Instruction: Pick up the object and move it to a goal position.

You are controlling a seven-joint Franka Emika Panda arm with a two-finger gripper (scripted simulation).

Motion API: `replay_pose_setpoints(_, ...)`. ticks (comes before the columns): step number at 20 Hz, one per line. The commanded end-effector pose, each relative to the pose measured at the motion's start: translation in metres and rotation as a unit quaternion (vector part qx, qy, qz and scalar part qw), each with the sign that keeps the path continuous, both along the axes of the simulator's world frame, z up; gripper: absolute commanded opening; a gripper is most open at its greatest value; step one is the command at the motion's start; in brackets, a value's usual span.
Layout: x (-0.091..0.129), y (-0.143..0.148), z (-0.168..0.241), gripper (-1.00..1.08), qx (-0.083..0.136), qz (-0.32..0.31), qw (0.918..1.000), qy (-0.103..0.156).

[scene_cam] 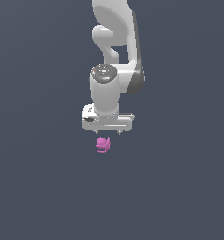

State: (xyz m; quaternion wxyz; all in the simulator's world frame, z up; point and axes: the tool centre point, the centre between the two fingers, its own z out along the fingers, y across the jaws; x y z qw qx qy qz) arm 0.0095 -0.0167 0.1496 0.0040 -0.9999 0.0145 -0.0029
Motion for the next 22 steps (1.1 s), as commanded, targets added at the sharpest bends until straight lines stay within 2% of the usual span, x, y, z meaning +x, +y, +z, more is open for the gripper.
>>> replay_pose_setpoints(1, 0.001, -0.008, -0.019, 1.0, -0.001, -0.016, 0.9999, 0.001)
replay_pose_setpoints(9, 0.0, -0.024, -0.057, 1.0, -0.004, -0.048, 0.9988, 0.003)
replay_pose_setpoints(16, 0.0, -0.025, -0.062, 1.0, -0.004, -0.049, 0.9988, 0.004)
replay_pose_setpoints(22, -0.001, -0.026, -0.089, 1.0, -0.004, -0.05, 0.9987, 0.003)
